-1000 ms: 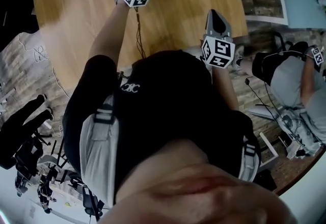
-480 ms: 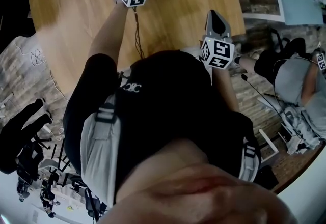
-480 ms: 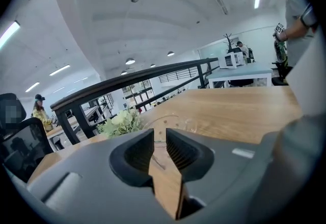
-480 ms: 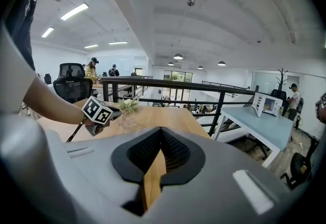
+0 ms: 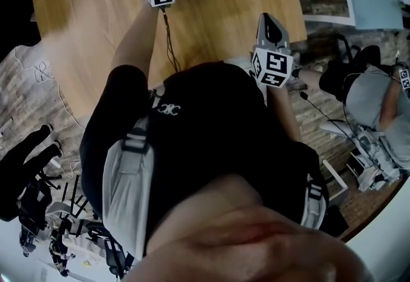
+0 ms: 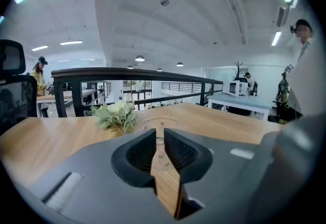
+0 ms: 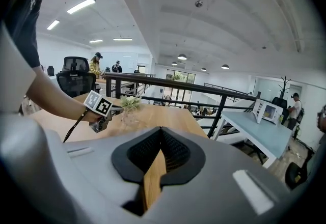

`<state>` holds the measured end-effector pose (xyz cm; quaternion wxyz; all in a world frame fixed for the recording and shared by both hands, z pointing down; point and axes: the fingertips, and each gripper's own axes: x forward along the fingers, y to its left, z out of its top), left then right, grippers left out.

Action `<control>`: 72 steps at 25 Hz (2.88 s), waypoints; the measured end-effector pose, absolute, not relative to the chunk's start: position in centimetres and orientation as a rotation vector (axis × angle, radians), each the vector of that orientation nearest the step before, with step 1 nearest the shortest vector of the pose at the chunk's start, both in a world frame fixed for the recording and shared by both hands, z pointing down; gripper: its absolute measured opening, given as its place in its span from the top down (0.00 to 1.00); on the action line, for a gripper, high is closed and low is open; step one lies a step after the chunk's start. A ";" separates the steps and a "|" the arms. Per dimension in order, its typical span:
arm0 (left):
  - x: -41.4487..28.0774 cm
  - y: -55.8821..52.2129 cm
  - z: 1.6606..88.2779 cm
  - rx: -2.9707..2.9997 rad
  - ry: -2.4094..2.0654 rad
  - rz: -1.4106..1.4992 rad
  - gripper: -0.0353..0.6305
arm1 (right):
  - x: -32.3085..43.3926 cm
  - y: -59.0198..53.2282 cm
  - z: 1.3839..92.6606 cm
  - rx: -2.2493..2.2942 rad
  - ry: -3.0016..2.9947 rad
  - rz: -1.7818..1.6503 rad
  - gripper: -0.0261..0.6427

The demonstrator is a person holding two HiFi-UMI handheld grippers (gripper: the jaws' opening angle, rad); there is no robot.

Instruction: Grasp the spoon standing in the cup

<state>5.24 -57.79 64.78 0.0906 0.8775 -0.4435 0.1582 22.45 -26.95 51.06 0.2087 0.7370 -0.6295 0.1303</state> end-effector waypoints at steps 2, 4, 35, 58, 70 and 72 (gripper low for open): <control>5.1 -57.8 64.9 2.592 -1.298 0.449 0.86 | 22.2 -27.0 50.9 2.042 -1.753 0.340 0.96; 4.8 -57.7 65.2 2.582 -1.288 0.448 0.86 | 21.8 -27.0 50.7 2.035 -1.755 0.322 0.96; -3.4 -50.0 52.1 2.524 -1.492 0.132 0.87 | 17.5 -29.2 51.7 1.832 -2.102 0.352 0.96; -9.4 -42.8 48.9 2.452 -1.718 0.200 0.87 | 13.4 -34.7 52.3 1.646 -2.313 0.398 0.96; -9.7 -41.4 49.5 2.475 -1.704 0.264 0.87 | 14.3 -35.8 51.3 1.680 -2.372 0.406 0.96; -9.4 -41.6 49.8 2.489 -1.691 0.280 0.87 | 14.2 -36.0 51.1 1.678 -2.383 0.406 0.96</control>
